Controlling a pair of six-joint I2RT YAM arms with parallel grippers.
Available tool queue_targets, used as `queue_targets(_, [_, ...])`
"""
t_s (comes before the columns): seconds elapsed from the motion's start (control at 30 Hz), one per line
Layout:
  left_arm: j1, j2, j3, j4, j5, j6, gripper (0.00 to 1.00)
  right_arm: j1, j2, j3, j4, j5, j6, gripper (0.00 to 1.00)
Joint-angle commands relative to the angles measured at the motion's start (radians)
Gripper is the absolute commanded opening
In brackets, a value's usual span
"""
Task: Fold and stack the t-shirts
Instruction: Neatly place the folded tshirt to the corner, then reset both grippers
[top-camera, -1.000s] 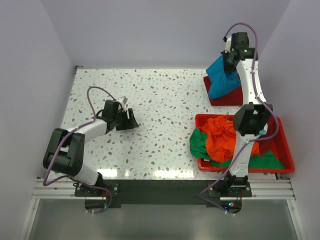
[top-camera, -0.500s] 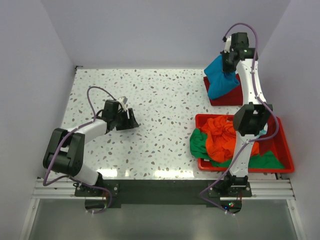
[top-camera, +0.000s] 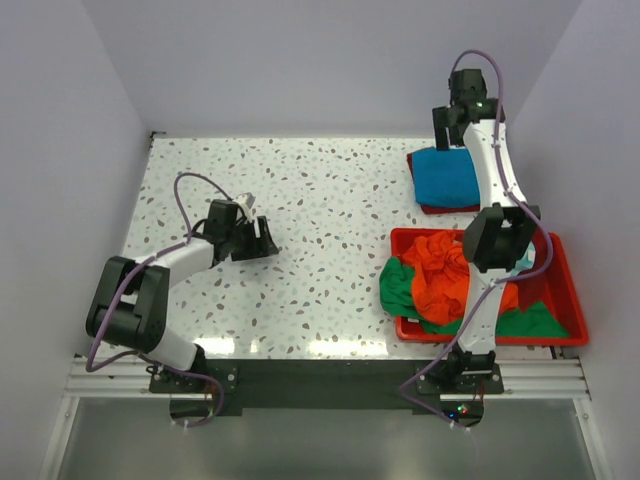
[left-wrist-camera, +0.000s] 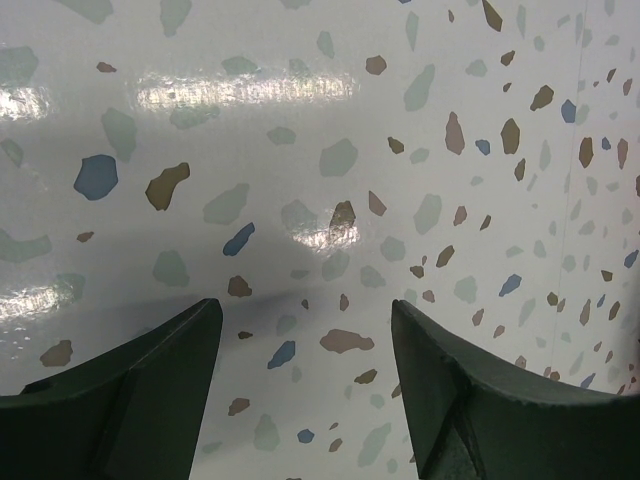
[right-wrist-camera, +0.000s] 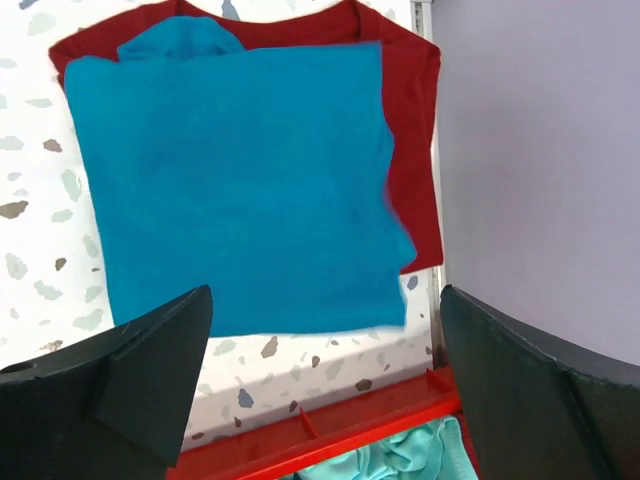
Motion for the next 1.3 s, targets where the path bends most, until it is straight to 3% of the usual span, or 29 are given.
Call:
queue_targets(0.0, [0.003,-0.019,0.009,0.027,0.012,0.021,0.74,0.029,-0.04,-0.026,0.057,0.147,0.001,0.99])
queue_targets(0.43, [0.002,-0.116,0.024,0.05,-0.005,0.01,0.75,0.073,-0.188,-0.249,0.137,-0.01,0.049,0.99])
queue_targets(0.67, [-0.001,-0.257,0.035,0.029,-0.111,-0.007,0.78,0.176,-0.388,-0.514,0.213,-0.165,0.112,0.99])
queue_targets(0.87, [-0.001,-0.42,0.009,-0.002,-0.232,-0.008,0.92,0.205,-0.65,-0.831,0.377,-0.389,0.297,0.99])
queue_targets(0.97, [-0.001,-0.501,-0.017,-0.016,-0.301,-0.007,1.0,0.22,-0.766,-0.98,0.44,-0.4,0.338,0.99])
queue_targets(1.27, [-0.001,-0.624,-0.062,-0.057,-0.406,0.012,1.0,0.23,-1.004,-1.237,0.467,-0.365,0.319,0.99])
